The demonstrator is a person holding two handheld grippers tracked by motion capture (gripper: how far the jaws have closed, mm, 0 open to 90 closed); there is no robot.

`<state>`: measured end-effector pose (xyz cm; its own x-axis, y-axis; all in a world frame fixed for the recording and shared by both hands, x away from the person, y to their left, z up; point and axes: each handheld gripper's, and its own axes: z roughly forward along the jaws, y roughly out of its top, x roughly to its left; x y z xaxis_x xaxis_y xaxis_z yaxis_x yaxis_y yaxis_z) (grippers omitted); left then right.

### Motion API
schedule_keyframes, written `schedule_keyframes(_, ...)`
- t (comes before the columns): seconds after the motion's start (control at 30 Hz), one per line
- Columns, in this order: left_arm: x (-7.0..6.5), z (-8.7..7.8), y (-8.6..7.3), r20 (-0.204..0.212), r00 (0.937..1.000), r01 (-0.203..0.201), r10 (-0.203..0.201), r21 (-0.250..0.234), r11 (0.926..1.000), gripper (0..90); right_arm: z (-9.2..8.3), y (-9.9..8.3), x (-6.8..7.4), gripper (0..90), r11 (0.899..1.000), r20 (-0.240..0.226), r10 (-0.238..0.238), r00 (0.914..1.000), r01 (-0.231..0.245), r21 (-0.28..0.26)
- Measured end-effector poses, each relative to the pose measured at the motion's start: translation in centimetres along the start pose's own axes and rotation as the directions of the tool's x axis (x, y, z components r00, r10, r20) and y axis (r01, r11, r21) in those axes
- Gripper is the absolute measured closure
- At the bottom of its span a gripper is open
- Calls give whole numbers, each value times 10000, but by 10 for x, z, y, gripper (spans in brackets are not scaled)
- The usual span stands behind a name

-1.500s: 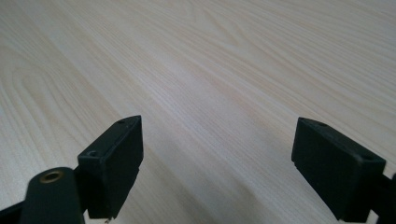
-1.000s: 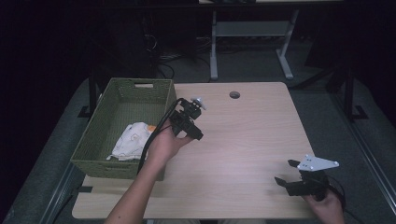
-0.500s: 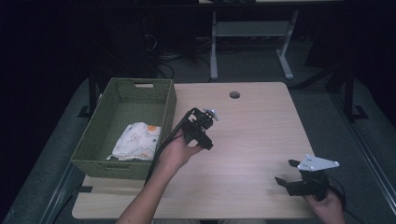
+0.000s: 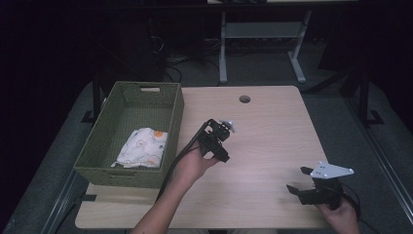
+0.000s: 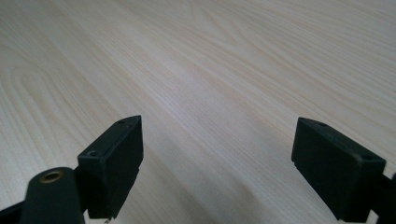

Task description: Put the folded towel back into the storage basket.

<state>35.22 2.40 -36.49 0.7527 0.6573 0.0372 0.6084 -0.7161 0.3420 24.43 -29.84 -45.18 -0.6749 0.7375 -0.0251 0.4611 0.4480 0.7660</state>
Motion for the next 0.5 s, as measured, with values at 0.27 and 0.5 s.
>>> schedule_keyframes(0.27,-10,13,-1,181,9998,-116,114,132,9998,410,-1,-1,0,164,10000,4,14,10000,-14,7)
schedule_keyframes(0.5,-18,22,-4,261,9992,-319,312,245,9992,406,0,0,0,164,10000,-10,2,10000,-2,-6)
